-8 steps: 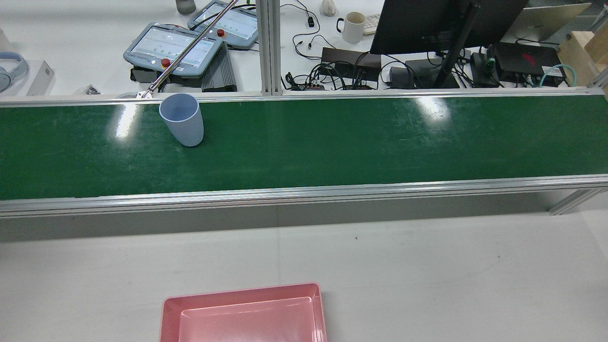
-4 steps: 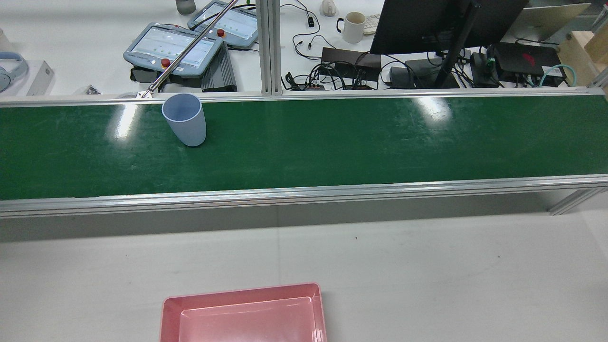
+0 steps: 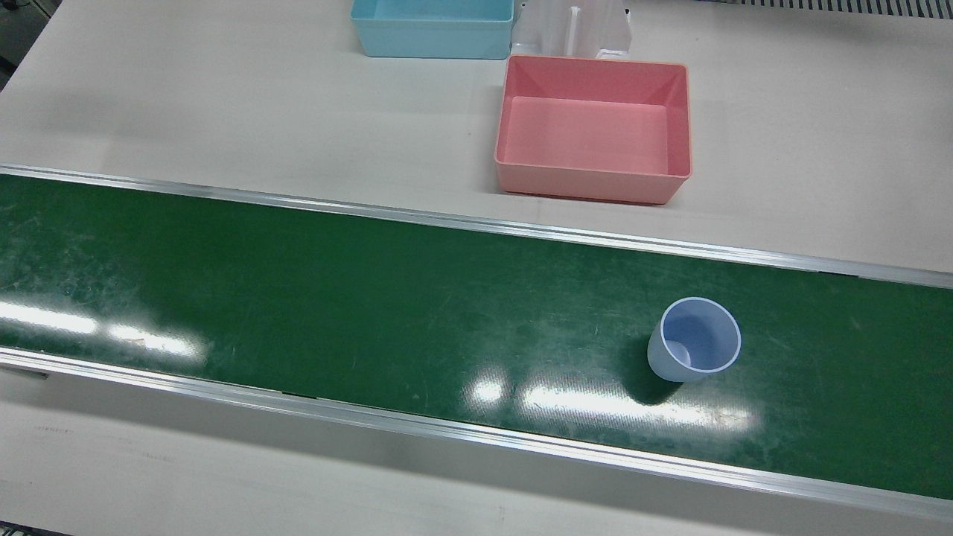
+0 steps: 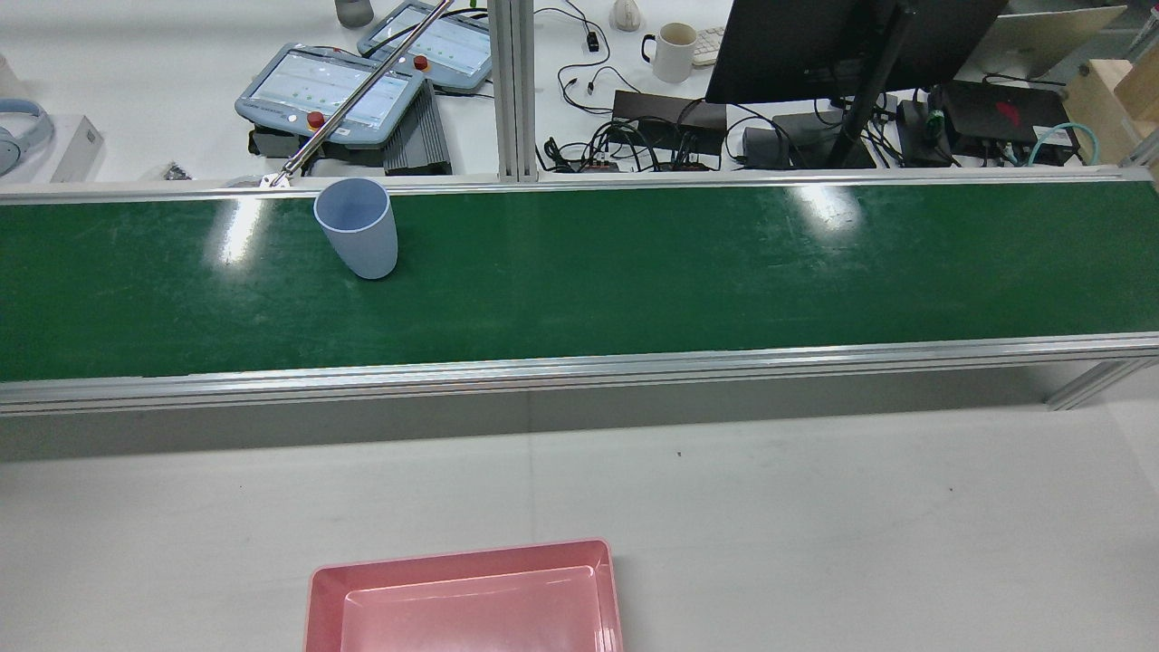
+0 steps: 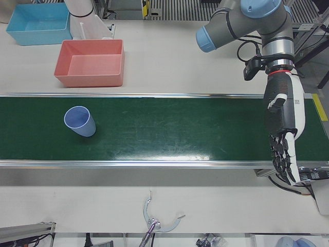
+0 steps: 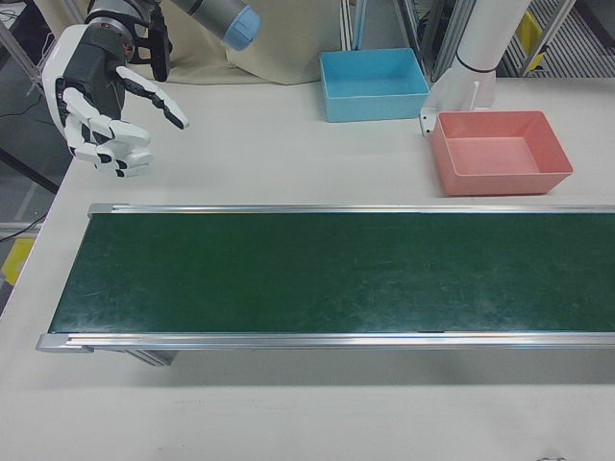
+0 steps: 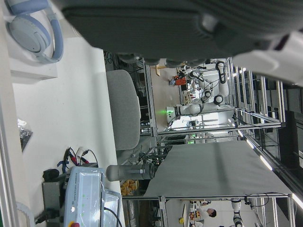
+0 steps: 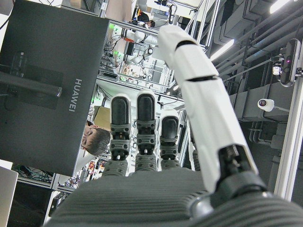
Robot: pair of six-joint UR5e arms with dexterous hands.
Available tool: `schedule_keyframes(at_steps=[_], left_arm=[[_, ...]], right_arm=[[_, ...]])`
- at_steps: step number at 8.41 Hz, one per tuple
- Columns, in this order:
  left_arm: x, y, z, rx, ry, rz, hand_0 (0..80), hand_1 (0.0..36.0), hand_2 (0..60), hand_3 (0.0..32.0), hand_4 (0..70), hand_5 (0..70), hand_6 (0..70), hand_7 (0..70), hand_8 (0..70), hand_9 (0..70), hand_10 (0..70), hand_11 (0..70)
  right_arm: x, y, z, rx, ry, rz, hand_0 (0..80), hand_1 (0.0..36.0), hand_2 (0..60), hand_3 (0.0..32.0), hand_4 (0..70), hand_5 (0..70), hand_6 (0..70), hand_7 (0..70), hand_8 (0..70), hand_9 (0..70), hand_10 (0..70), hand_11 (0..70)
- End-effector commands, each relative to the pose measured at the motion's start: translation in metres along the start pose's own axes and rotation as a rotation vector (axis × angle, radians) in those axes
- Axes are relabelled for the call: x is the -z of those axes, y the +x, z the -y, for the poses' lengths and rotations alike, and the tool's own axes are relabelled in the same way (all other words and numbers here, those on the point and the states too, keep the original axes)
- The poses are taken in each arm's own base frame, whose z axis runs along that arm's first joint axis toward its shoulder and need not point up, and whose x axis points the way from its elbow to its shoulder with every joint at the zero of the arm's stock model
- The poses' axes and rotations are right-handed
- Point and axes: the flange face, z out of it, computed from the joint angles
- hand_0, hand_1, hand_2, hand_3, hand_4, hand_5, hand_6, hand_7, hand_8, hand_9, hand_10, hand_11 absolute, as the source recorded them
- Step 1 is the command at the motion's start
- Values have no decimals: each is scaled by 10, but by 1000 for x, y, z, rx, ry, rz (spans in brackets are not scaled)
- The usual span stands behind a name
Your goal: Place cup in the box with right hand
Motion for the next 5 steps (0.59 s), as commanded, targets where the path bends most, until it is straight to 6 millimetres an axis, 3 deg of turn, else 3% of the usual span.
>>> schedule_keyframes(at_steps=[1,5], left_arm=[[0,-1,0,0,1,1,0,0,0,0,0,0,0,0,0,0,0,0],[0,0,0,0,0,-1,0,0,0,0,0,0,0,0,0,0,0,0]], right_arm=[[0,0,0,0,0,0,800,360,169,0,154,198,187,652,370,465,284,444],[0,0,0,0,0,0,800,360,161,0,155,198,186,652,370,464,283,442]])
